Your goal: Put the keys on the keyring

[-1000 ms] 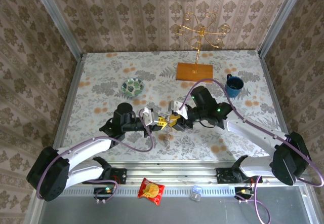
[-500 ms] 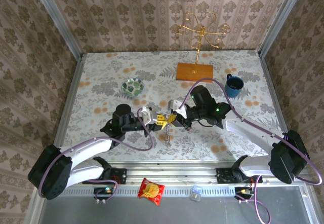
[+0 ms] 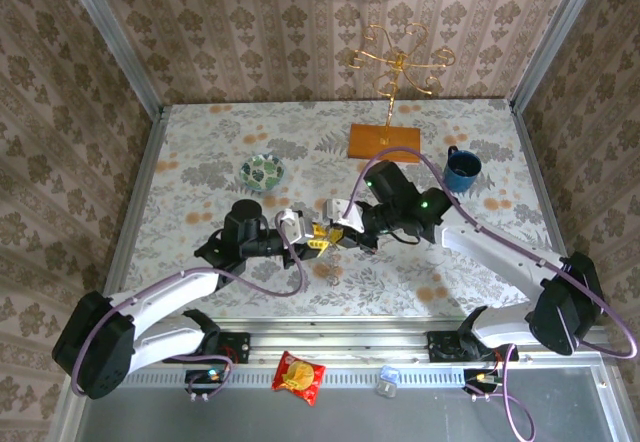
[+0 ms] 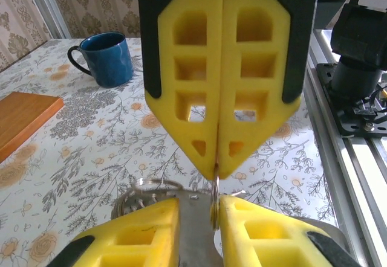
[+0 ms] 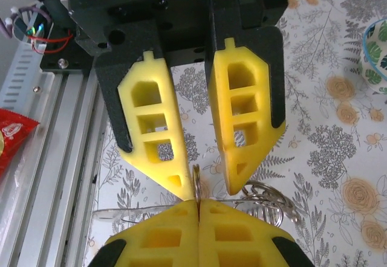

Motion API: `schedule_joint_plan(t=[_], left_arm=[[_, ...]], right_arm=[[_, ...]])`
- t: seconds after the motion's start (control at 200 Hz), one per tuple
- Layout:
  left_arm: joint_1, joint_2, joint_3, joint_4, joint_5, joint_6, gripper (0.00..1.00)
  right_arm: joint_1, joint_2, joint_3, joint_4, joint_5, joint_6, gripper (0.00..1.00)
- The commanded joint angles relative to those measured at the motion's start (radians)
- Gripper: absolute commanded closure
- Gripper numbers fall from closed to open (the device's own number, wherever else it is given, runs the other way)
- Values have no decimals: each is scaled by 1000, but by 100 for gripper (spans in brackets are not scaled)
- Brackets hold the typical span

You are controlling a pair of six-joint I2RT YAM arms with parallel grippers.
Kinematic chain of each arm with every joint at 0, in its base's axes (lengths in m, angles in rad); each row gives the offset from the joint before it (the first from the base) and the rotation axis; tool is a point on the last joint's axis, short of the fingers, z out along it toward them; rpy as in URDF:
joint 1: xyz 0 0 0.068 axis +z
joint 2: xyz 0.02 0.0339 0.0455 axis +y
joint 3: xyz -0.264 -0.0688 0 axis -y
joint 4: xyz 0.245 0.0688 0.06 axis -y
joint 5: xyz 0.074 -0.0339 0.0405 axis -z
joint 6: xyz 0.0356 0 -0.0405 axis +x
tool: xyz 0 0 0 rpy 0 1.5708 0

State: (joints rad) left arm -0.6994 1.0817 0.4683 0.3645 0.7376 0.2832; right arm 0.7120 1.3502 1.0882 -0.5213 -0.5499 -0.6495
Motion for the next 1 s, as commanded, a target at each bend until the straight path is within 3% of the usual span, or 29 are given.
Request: schedule_joint_plan(t=[0.0,0.14,0.21,0.33,0.48,0.845,0.995], left_arm=[[0,0,35,-30,22,28,82],[3,0,34,-27,41,28,100],[4,0,31,-28,52,28,100],[5,-6,15,-7,54,20,100],[7,-8,-2,46,51,-6,100],[7,12,-20,138,41,-59,100],[5,13,-27,149,36,-66,100]], right_arm=[[26,22,48,-96,46,-54,100],[25,9,27,-64,24,-34,100],[12,-22,-17,10,-5,7,100],[-35,-95,-136,186,-38,122,73],[-41,-141,-266,318,-5,219,61],[-11,-68,-322,459,-3,299,58],[-12,-40,-312,480,-11,304,65]])
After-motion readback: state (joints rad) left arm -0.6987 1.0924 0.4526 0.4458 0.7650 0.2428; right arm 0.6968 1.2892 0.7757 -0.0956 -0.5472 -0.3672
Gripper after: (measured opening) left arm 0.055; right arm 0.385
